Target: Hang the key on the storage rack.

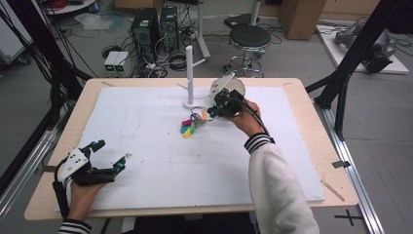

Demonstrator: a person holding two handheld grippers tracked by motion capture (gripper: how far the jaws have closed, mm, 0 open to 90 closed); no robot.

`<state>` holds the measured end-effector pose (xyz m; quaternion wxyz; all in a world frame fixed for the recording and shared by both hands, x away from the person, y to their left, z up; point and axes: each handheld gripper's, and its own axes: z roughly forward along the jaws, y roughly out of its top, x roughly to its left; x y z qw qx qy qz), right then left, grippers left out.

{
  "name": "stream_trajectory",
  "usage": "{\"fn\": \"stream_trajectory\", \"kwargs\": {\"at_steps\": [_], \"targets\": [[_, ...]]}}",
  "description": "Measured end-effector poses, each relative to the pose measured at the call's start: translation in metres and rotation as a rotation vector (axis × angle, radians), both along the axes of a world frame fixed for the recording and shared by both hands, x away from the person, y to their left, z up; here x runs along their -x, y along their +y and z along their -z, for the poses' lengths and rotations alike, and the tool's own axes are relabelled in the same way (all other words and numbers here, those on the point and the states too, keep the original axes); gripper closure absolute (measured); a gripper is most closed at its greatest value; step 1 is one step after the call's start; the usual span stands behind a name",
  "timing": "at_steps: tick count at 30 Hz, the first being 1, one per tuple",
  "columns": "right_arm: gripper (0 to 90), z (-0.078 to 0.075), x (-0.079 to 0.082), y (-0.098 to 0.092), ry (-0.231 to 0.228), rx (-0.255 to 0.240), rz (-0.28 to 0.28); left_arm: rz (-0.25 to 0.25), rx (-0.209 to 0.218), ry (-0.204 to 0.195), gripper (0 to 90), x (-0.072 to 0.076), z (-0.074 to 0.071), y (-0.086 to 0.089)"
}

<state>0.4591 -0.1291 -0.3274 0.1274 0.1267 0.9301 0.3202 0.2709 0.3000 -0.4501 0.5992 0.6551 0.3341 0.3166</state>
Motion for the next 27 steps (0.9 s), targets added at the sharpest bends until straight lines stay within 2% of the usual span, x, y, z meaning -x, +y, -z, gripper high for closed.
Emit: {"fn": "stream_trajectory", "kwargs": {"at_steps": [1,3,4,6,7,8,9,11,12,13,17,18,23,24,27], "targets": [[89.0,-0.002,-0.001,-0.001,0.003,-0.047,0.005,0.0,-0.002,0.0,1.8,0.0,0.0,0.0],[89.0,-0.003,-0.003,-0.003,0.01,-0.098,0.017,0.0,0.0,0.0,1.8,0.0,0.0,0.0],[89.0,-0.003,-0.003,-0.003,0.01,-0.098,0.017,0.0,0.0,0.0,1.8,0.0,0.0,0.0],[89.0,-0.004,-0.005,-0.006,0.012,-0.151,0.026,0.0,0.001,0.0,1.8,0.0,0.0,0.0],[89.0,-0.005,-0.008,-0.008,0.016,-0.209,0.044,0.0,0.0,0.0,1.8,0.0,0.0,0.0],[89.0,-0.005,-0.008,-0.008,0.016,-0.209,0.044,0.0,0.001,0.0,1.8,0.0,0.0,0.0],[89.0,-0.006,-0.01,-0.011,0.022,-0.265,0.059,0.0,0.002,-0.001,1.8,0.0,0.0,0.0],[89.0,-0.006,-0.012,-0.013,0.022,-0.309,0.072,0.0,0.001,0.0,1.8,0.0,0.0,0.0],[89.0,-0.006,-0.012,-0.013,0.022,-0.309,0.072,0.0,0.001,0.0,1.8,0.0,0.0,0.0],[89.0,-0.006,-0.013,-0.014,0.02,-0.337,0.07,0.0,0.002,0.0,1.8,0.0,0.0,0.0],[89.0,-0.006,-0.014,-0.013,0.007,-0.358,0.073,-0.001,0.003,0.001,1.8,0.0,0.0,0.0],[88.9,-0.005,-0.014,-0.011,0.01,-0.38,0.074,-0.002,0.003,0.001,1.8,0.0,0.0,0.0],[89.0,-0.004,-0.016,-0.009,0.008,-0.422,0.086,-0.001,0.004,0.002,1.8,0.0,0.0,0.0],[89.0,-0.004,-0.018,-0.008,0.013,-0.448,0.092,-0.002,0.003,0.001,1.8,0.0,0.0,0.0],[88.9,-0.004,-0.02,-0.007,0.001,-0.468,0.096,-0.001,0.001,0.002,1.8,0.0,0.0,0.0]]}}
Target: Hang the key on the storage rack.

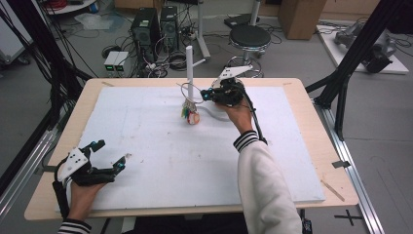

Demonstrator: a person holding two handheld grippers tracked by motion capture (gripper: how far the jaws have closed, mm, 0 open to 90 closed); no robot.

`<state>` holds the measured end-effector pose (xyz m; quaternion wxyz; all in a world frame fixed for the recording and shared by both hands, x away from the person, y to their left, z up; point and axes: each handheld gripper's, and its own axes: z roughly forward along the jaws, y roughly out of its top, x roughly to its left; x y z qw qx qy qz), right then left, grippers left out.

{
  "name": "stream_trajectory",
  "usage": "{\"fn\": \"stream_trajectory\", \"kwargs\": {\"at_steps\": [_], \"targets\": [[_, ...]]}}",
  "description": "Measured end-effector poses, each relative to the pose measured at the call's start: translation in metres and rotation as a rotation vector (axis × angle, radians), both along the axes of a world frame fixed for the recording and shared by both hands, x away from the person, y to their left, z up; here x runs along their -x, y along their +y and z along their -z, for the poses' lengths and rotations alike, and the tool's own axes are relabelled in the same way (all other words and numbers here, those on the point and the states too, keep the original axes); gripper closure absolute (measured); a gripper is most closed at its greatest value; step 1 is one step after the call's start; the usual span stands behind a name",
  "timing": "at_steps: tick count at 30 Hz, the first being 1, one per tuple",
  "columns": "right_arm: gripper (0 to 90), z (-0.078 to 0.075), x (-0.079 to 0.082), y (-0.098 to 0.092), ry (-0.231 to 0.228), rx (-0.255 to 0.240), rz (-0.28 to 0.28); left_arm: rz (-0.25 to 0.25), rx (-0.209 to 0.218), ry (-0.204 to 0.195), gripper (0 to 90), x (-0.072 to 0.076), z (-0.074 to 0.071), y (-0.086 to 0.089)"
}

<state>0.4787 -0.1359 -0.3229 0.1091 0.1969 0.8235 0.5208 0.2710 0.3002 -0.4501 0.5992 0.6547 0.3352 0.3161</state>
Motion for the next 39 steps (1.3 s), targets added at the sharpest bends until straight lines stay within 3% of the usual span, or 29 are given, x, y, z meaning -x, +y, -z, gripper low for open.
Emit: {"fn": "stream_trajectory", "kwargs": {"at_steps": [7,17,29,34,39], "targets": [[88.9,0.003,-0.007,0.004,0.008,-0.054,0.062,0.0,0.001,-0.003,1.8,0.0,0.0,0.0],[88.9,0.011,-0.014,0.007,0.024,-0.087,0.111,0.002,0.003,-0.001,1.8,0.0,0.0,0.0],[88.8,0.024,-0.024,0.007,0.053,-0.091,0.161,0.002,-0.001,-0.003,1.8,0.0,0.0,0.0],[88.7,0.029,-0.028,0.006,0.085,-0.119,0.166,0.003,0.003,-0.004,1.8,0.0,0.0,0.0],[88.7,0.033,-0.03,0.006,0.11,-0.106,0.186,0.002,0.0,-0.005,1.8,0.0,0.0,0.0]]}}
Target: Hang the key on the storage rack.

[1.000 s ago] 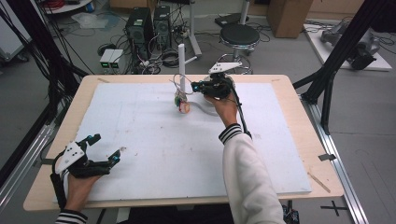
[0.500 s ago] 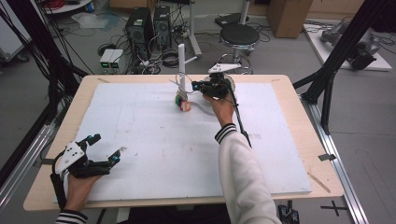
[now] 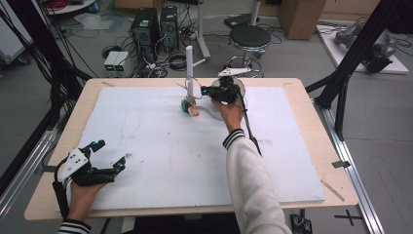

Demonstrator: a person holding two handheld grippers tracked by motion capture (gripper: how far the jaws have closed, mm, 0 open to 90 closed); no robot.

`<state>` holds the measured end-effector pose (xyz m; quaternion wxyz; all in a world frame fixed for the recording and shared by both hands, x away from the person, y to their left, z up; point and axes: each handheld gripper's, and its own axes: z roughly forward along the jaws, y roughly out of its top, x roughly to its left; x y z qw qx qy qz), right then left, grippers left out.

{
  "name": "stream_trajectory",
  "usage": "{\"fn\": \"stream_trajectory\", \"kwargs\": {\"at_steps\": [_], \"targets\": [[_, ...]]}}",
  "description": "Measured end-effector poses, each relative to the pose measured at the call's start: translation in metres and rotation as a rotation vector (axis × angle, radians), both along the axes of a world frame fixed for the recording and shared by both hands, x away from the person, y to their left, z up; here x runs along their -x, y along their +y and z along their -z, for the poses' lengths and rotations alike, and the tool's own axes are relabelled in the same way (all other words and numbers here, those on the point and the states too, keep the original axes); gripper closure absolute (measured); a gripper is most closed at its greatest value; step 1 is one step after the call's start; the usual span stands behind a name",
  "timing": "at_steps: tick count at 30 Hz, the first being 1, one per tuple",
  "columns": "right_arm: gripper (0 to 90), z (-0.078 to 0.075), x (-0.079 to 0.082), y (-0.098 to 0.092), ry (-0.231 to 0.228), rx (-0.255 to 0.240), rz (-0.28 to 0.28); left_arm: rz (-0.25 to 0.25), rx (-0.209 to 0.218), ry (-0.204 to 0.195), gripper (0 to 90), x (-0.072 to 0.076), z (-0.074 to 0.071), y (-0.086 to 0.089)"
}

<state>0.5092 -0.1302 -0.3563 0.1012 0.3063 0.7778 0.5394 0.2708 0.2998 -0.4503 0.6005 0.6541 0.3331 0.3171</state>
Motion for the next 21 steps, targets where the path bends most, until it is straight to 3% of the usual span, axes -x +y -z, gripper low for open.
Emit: {"fn": "stream_trajectory", "kwargs": {"at_steps": [5,13,15,21], "targets": [[88.6,0.0048,-0.0023,0.0014,0.026,-0.004,0.002,0.001,0.002,0.001,1.8,0.0,0.0,0.0],[87.9,0.0072,-0.0035,0.003,0.022,-0.001,0.002,0.001,-0.002,-0.001,1.8,0.0002,0.0,0.0],[85.0,0.0074,-0.0035,0.0034,0.016,0.006,-0.007,0.002,0.0,0.0,1.8,0.0003,0.0001,-0.0001],[59.4,0.0064,-0.0029,0.0024,0.004,0.05,0.0,0.003,0.0,0.0,1.8,0.0001,0.0,0.0]]}}
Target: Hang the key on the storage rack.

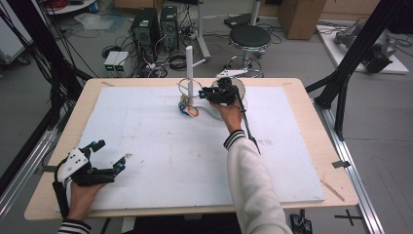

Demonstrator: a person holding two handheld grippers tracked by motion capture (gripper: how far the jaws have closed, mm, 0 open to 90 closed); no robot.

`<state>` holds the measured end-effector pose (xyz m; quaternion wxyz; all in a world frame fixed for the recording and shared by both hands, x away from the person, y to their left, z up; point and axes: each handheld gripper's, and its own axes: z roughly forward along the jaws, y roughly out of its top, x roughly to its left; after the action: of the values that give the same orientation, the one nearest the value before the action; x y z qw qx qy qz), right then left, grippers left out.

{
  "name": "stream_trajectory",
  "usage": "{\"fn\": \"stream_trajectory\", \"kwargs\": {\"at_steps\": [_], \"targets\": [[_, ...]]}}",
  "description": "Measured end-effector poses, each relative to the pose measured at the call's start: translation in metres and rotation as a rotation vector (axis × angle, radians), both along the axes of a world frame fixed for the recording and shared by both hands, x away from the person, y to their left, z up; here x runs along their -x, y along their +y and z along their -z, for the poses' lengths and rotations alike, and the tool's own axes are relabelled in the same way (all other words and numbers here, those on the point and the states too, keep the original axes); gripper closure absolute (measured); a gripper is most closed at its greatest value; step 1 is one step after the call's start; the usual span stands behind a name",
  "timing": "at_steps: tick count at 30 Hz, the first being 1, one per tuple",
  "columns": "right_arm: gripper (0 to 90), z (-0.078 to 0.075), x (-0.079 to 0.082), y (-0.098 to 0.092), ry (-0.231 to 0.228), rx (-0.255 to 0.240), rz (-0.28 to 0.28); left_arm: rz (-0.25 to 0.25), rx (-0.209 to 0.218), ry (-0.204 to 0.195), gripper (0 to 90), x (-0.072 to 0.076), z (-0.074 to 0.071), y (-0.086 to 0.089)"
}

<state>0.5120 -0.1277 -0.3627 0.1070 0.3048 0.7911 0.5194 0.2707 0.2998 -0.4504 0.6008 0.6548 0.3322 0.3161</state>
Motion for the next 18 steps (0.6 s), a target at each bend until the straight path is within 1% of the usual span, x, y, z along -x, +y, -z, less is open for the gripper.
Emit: {"fn": "stream_trajectory", "kwargs": {"at_steps": [1,3,5,6,7,8,9,10,13,16,17,18], "targets": [[52.0,0.0,0.001,0.0,0.007,-0.001,0.011,0.0,0.0,0.0,1.8,0.0,0.0,0.0],[37.3,0.0,0.002,-0.002,0.004,0.002,0.011,-0.001,-0.001,-0.001,1.9,0.0,0.0,0.0],[21.0,-0.001,0.005,-0.004,-0.008,0.018,0.029,-0.001,0.003,0.0,1.8,0.0,0.0,0.0],[11.4,-0.001,0.007,-0.004,-0.015,0.031,0.041,-0.001,-0.001,-0.001,1.8,0.0,0.0,0.0],[0.7,-0.002,0.011,-0.003,-0.029,0.084,0.091,-0.001,-0.001,-0.001,1.8,0.0,0.0,0.0],[0.7,-0.002,0.011,-0.003,-0.029,0.084,0.091,0.0,-0.001,-0.001,1.8,0.0,0.0,0.0],[0.8,-0.004,0.016,-0.006,-0.061,0.109,0.09,0.0,0.0,0.0,1.8,0.0,0.0,0.0],[0.8,-0.004,0.016,-0.006,-0.061,0.109,0.09,0.0,0.0,0.0,1.8,0.0,0.0,0.0],[0.8,-0.007,0.025,-0.016,-0.06,0.055,0.056,-0.001,0.003,0.001,1.8,0.0,0.0,0.0],[0.8,-0.01,0.04,-0.028,-0.1,0.055,0.028,-0.002,0.002,0.005,1.8,0.0,0.0,0.0],[0.8,-0.011,0.044,-0.032,-0.102,0.052,0.021,-0.001,0.001,0.006,1.8,-0.001,0.0,0.0],[0.8,-0.011,0.05,-0.037,-0.118,0.048,0.011,0.0,-0.002,0.005,1.8,0.0,0.0,0.0]]}}
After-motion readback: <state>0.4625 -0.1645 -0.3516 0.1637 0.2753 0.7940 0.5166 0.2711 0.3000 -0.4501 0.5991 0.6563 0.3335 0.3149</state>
